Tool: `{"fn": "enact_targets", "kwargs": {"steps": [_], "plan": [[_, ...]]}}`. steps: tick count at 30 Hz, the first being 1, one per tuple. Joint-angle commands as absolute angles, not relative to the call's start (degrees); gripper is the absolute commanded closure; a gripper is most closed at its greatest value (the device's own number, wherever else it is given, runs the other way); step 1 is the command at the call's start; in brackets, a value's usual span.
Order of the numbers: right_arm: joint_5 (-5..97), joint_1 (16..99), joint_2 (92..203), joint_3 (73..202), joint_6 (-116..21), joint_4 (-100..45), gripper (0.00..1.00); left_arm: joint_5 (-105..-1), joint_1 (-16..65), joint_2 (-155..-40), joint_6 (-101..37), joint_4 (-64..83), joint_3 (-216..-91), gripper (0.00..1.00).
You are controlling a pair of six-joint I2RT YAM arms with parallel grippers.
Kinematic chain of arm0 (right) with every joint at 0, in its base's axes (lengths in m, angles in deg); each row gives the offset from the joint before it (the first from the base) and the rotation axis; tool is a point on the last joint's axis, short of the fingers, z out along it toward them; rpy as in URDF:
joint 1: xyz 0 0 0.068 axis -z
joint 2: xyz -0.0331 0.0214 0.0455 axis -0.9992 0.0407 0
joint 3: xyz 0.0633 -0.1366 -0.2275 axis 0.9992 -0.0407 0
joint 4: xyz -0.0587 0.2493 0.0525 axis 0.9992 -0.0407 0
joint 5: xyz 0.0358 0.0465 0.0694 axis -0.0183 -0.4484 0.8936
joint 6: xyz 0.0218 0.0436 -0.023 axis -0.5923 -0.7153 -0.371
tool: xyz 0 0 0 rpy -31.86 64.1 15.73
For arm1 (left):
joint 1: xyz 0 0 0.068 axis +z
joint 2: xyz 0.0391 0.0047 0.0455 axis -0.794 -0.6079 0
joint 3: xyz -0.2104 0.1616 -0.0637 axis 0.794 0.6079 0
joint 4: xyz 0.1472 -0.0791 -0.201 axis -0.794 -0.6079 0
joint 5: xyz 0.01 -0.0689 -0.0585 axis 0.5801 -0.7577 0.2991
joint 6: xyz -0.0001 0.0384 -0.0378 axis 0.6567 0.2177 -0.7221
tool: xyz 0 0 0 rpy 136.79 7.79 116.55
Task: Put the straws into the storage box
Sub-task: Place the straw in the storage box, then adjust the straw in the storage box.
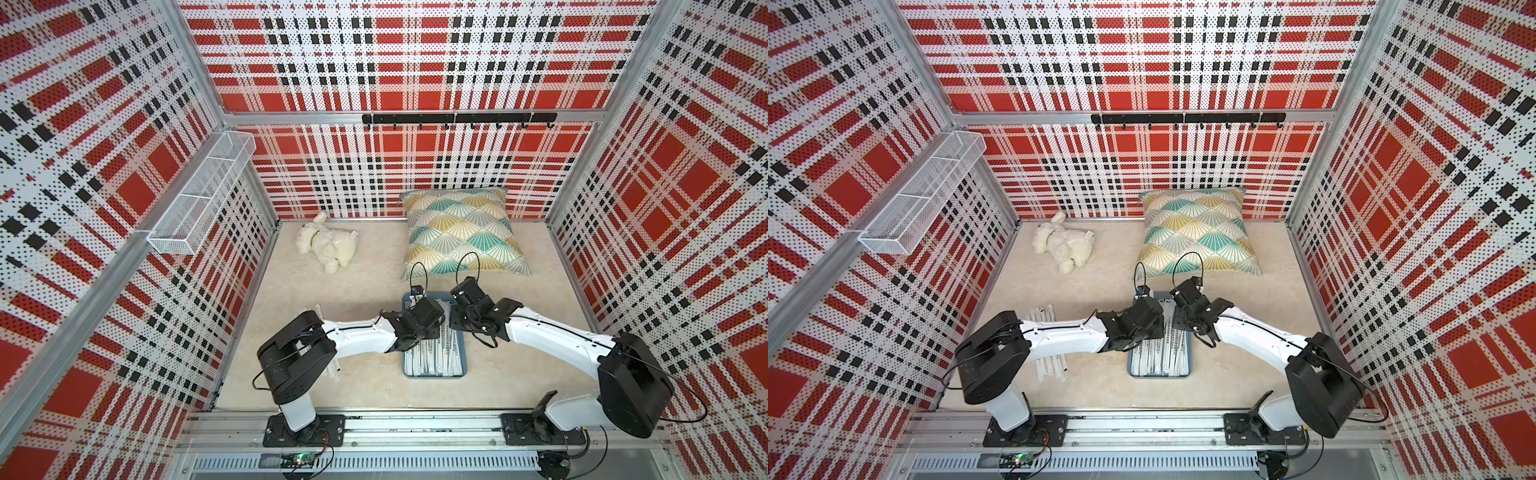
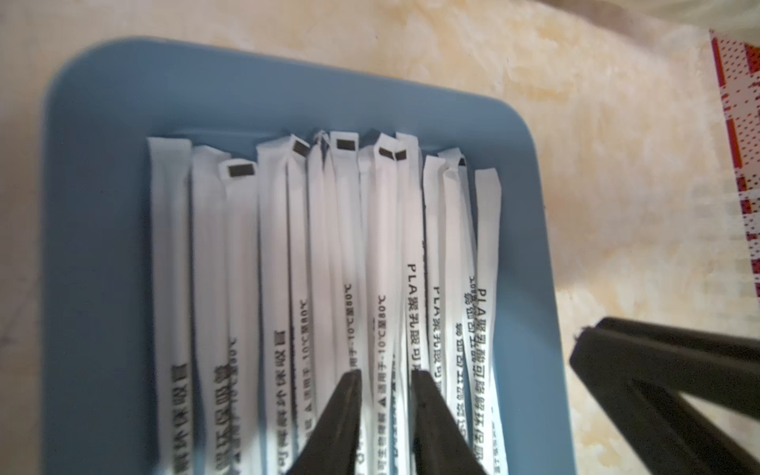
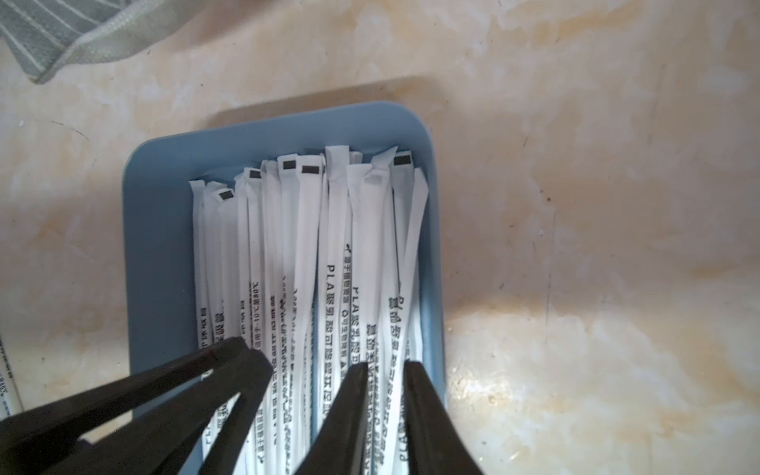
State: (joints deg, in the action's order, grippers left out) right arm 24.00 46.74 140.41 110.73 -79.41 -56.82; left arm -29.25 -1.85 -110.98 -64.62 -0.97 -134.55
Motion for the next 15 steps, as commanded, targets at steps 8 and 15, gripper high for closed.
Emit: {"fn": "enact_targets", "kwargs": {"steps": [8, 15], "plan": [[20.64, 43.48, 144.66, 111.35, -88.80, -55.35, 0.76, -25.45, 9.77, -94.39, -61.92, -4.32, -124.18, 0.74], [20.72, 42.43, 148.58, 110.91, -91.59, -53.61, 0.69, -24.39, 12.65, -90.19, -60.85, -5.76, -120.92, 0.76]]}}
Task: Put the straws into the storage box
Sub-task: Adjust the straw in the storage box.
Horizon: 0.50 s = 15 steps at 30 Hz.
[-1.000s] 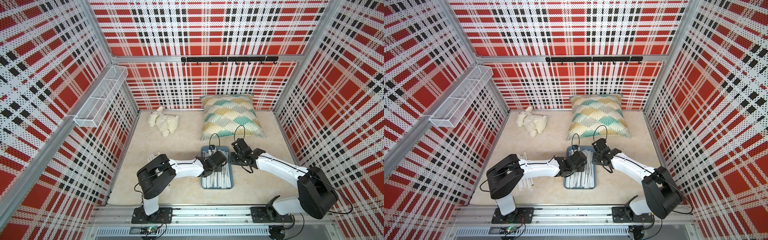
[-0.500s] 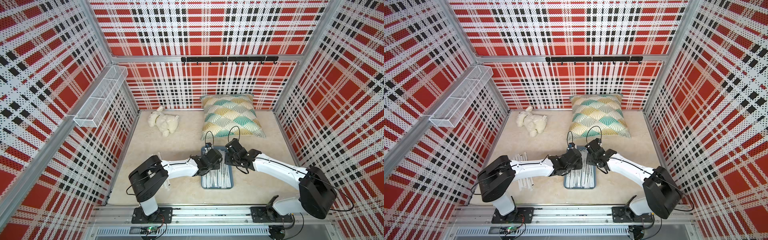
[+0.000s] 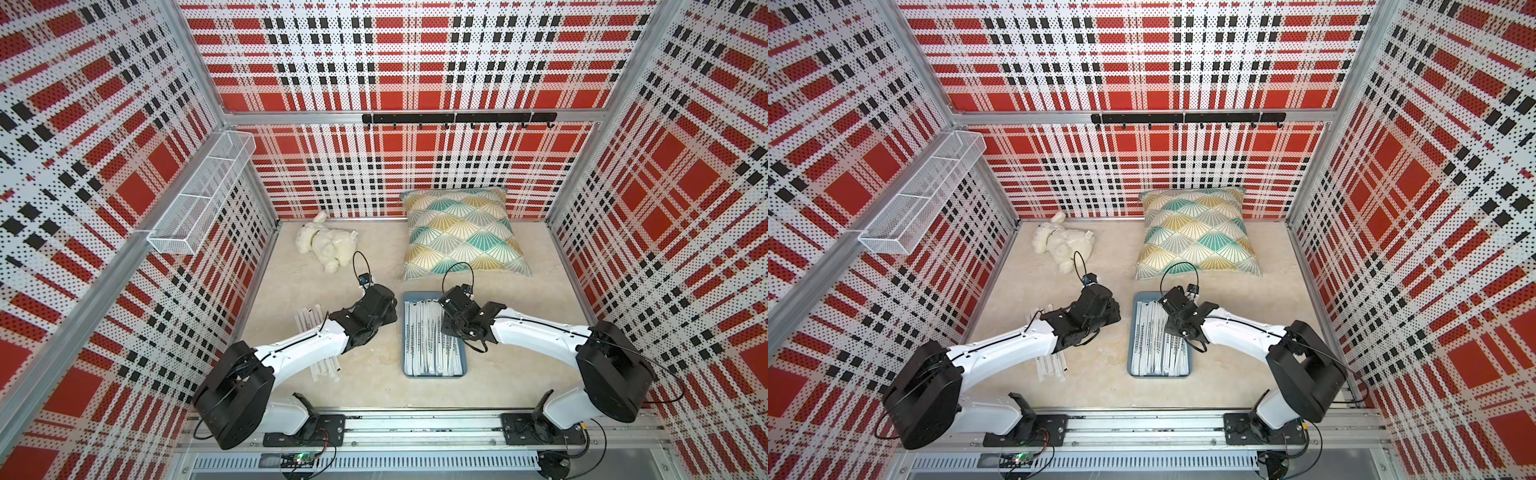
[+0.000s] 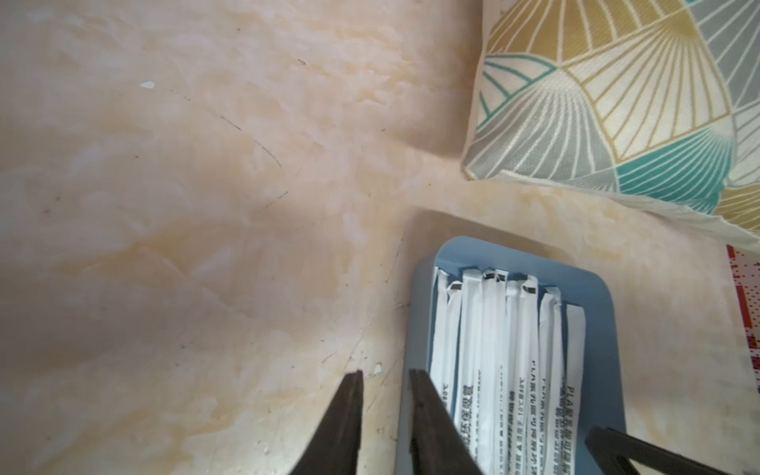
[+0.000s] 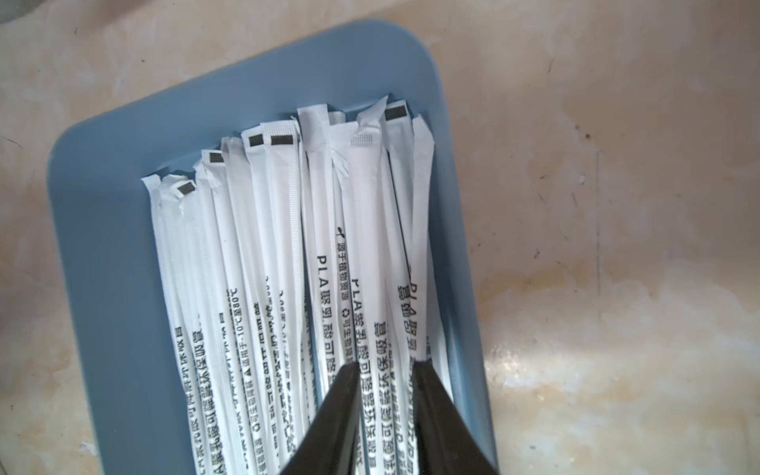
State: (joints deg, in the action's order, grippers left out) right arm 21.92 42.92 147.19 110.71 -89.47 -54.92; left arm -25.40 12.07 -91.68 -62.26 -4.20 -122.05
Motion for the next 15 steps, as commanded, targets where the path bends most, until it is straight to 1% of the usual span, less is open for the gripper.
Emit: {"fn": "enact_targets", "kwargs": {"steps": [1, 6, 15], "plan": [[20.66, 42.39, 149.16, 111.12, -91.68, -53.37, 0.69, -24.33, 12.83, -89.92, -60.81, -5.83, -120.54, 0.76], [20.14, 42.33, 151.30, 112.36, -91.55, -53.60, 0.69, -23.97, 13.41, -88.52, -60.81, -6.55, -119.43, 0.77], [15.84, 40.31, 149.63, 113.61, -94.56, -57.48, 0.62, -22.54, 15.99, -85.60, -60.02, -8.08, -117.85, 0.78]]}}
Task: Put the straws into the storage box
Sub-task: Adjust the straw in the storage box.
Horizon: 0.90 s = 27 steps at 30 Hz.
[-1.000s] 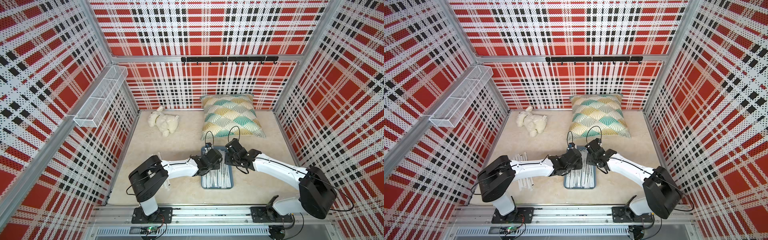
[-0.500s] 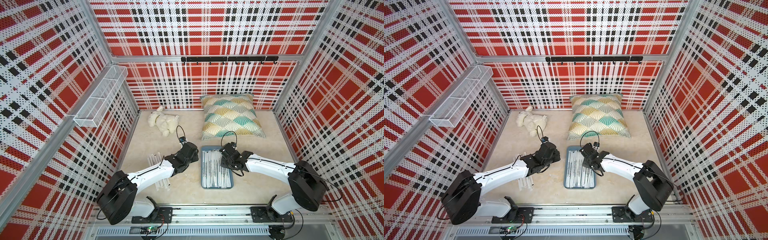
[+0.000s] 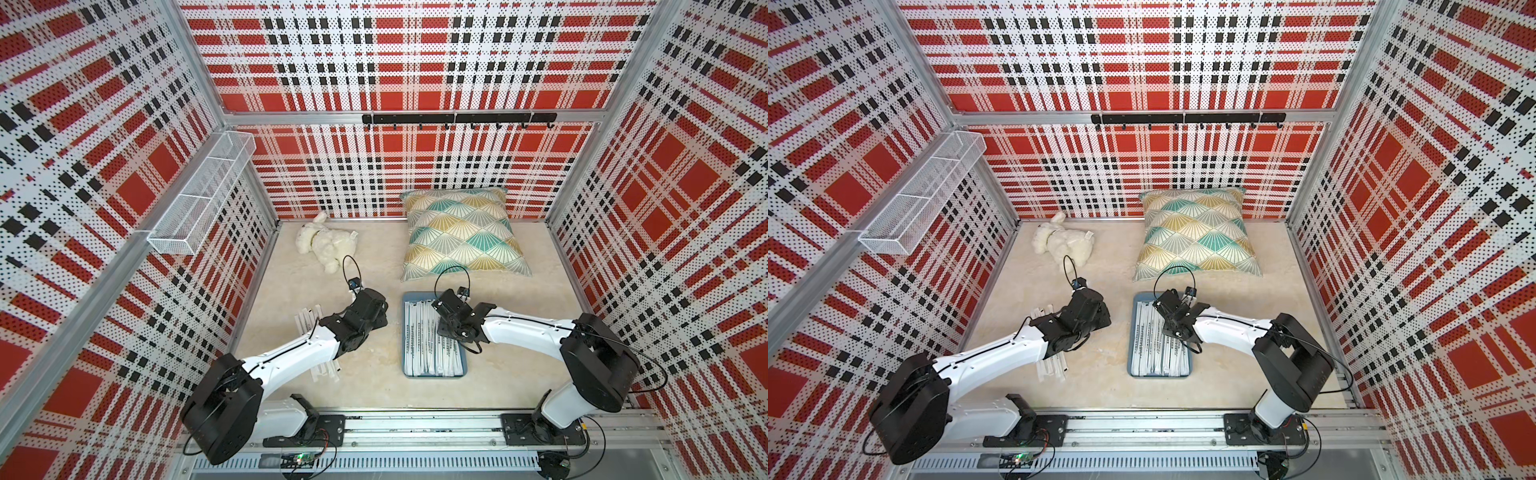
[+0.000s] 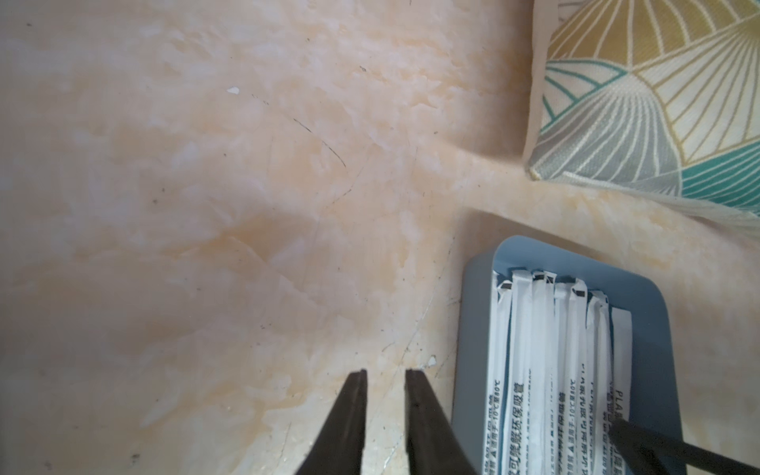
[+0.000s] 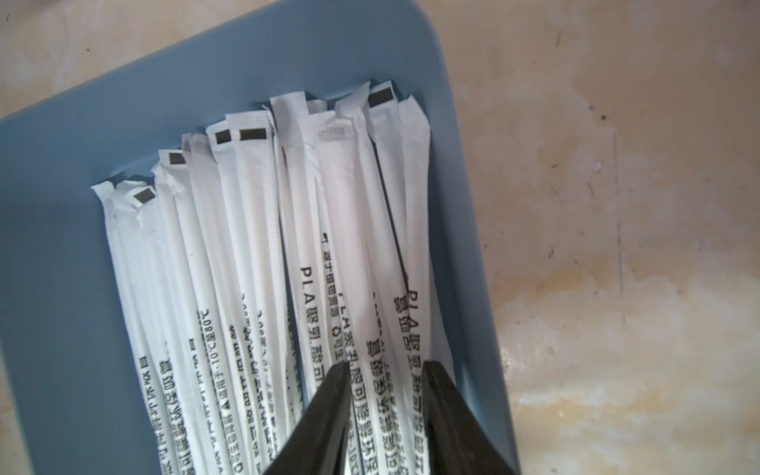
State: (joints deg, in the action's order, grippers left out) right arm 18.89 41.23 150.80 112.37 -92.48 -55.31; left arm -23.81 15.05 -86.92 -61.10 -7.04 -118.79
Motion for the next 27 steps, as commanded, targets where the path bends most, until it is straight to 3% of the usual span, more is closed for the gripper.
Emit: {"fn": "enact_targets", "kwargs": {"steps": [1, 10, 20, 27], "plan": [[15.37, 40.18, 149.44, 113.66, -95.15, -58.05, 0.62, -22.58, 16.09, -85.60, -59.94, -8.13, -117.84, 0.78], [15.61, 40.12, 152.88, 113.71, -96.92, -57.47, 0.52, -22.70, 16.18, -86.34, -59.32, -8.07, -117.88, 0.79], [17.82, 39.07, 157.17, 117.59, -91.09, -54.56, 0.61, -22.39, 16.33, -85.99, -59.29, -8.07, -117.15, 0.81], [16.27, 37.40, 160.38, 121.81, -87.36, -57.65, 0.59, -22.28, 16.44, -85.24, -59.41, -8.16, -116.63, 0.81]]}}
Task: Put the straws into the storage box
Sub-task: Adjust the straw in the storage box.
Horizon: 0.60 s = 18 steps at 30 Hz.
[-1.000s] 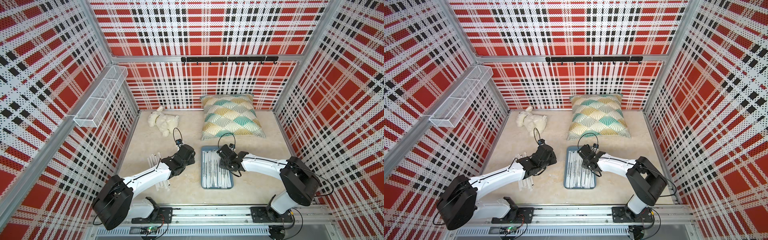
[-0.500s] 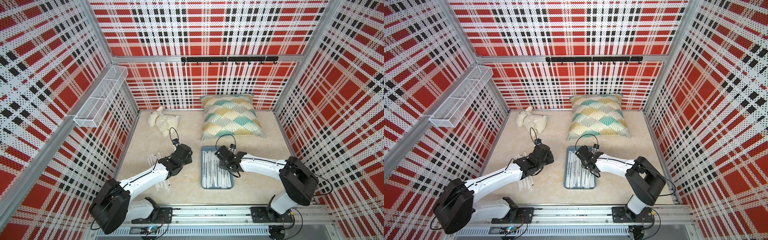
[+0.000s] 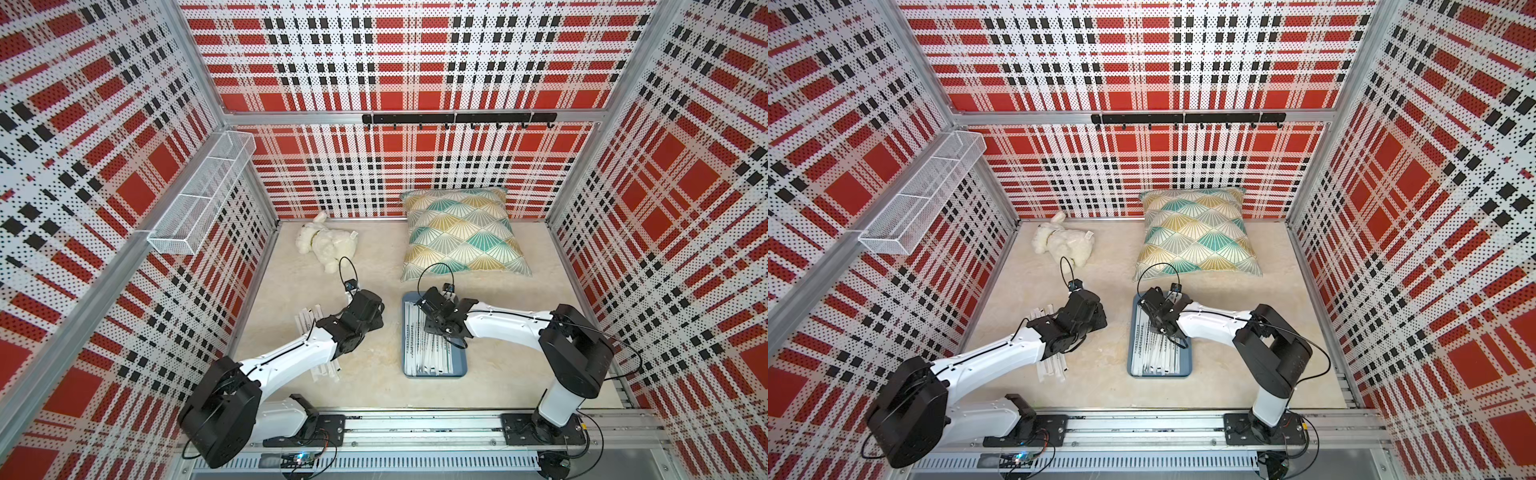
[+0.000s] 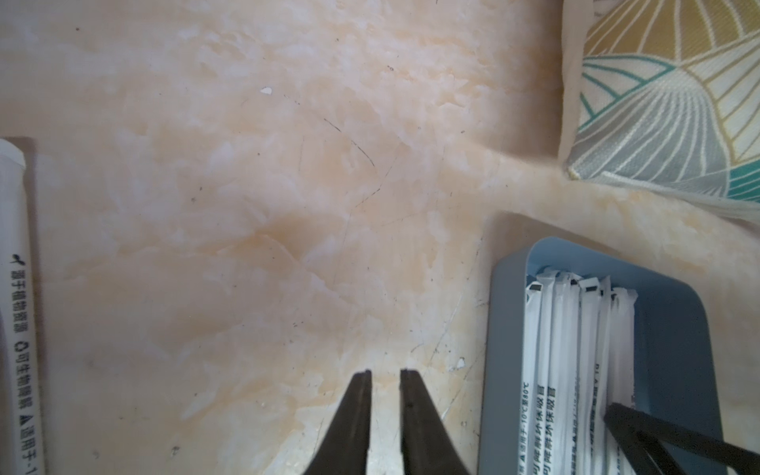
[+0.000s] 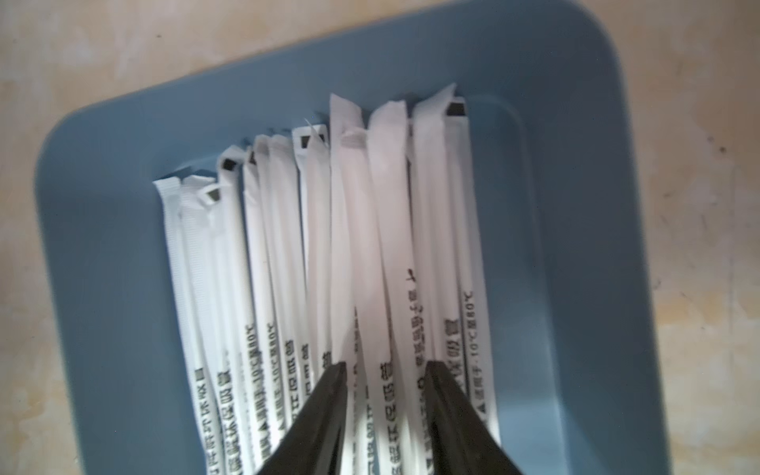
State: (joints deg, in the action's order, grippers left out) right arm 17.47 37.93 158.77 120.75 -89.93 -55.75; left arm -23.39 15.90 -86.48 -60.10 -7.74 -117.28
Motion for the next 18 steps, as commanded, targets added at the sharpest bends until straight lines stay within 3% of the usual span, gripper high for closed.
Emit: {"fn": "enact_targets", "kwargs": {"steps": [1, 14, 18], "plan": [[16.18, 37.40, 160.41, 121.88, -86.97, -57.93, 0.58, -22.35, 16.48, -85.23, -59.41, -8.16, -116.53, 0.81], [13.32, 37.87, 157.50, 124.67, -78.16, -64.13, 0.53, -22.28, 17.06, -84.20, -59.14, -8.86, -116.53, 0.82], [16.83, 36.52, 156.81, 126.78, -76.12, -63.81, 0.52, -22.54, 17.05, -84.55, -59.23, -8.95, -116.76, 0.83]]}}
